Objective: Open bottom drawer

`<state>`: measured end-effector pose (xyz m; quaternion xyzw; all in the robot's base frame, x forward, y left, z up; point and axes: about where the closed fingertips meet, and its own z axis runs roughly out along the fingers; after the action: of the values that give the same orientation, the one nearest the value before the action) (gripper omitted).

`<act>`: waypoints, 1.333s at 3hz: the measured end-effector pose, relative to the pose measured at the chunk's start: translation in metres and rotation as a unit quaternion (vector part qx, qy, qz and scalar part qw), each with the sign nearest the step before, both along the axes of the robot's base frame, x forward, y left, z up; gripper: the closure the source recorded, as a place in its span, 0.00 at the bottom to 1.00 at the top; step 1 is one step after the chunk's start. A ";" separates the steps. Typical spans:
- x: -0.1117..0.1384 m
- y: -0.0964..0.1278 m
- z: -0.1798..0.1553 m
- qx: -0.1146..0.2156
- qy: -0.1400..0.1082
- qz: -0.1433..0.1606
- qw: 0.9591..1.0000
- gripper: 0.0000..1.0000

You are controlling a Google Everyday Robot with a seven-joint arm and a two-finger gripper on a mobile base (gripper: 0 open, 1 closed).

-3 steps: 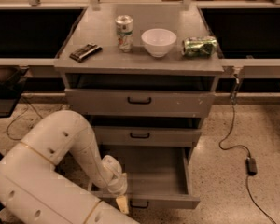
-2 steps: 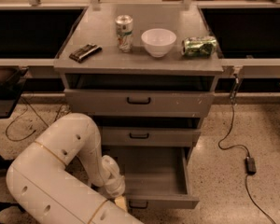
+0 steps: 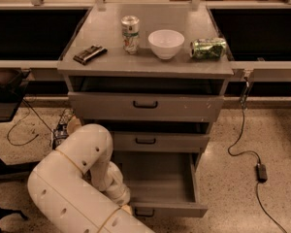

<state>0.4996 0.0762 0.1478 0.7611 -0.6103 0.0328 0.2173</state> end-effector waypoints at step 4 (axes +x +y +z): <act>-0.048 -0.040 0.007 -0.059 0.075 -0.015 0.995 0.00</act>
Offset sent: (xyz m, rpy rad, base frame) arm -0.0511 -0.0391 0.0187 -0.1276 0.1286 -0.0364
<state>0.4520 0.0364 0.1547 0.7380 -0.6005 0.0086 0.3076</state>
